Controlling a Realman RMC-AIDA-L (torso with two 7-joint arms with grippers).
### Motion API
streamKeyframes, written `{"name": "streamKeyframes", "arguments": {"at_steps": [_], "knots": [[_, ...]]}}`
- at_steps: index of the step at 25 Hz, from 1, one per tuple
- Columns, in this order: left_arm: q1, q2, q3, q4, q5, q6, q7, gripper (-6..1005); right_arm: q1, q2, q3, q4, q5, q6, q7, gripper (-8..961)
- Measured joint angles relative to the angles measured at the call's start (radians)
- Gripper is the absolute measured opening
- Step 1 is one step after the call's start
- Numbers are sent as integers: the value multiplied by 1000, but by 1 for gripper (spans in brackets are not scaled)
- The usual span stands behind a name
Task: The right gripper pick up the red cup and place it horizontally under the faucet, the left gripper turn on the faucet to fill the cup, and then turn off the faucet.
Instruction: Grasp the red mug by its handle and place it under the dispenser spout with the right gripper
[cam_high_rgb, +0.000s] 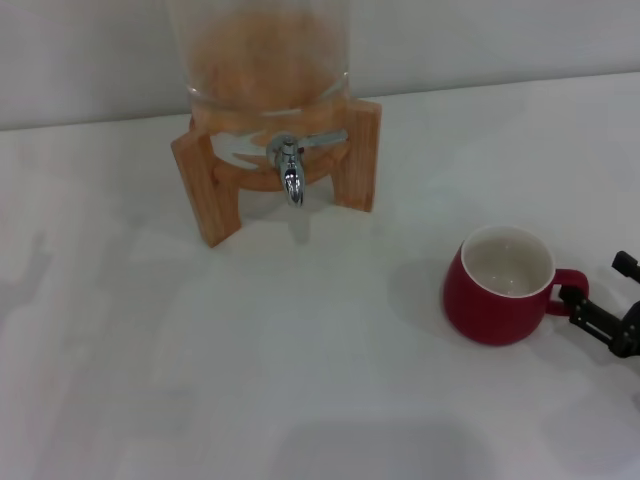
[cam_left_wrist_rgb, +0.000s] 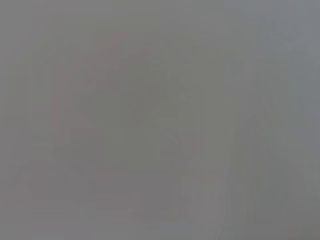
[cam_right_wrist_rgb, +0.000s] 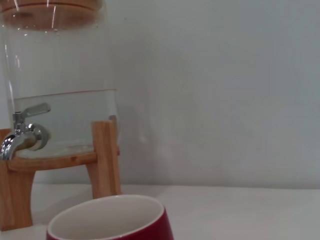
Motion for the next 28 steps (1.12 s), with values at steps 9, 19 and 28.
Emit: {"name": "streamKeyframes", "arguments": {"at_steps": [9, 19, 28], "knots": [[0, 0, 0, 0, 2, 0, 0, 880, 1, 0, 17, -4, 1, 0, -5, 854], [0, 0, 0, 0, 1, 0, 1, 880, 11, 0, 1, -14, -9, 11, 0, 854], [0, 0, 0, 0, 1, 0, 2, 880, 15, 0, -28, -23, -12, 39, 3, 770]]}}
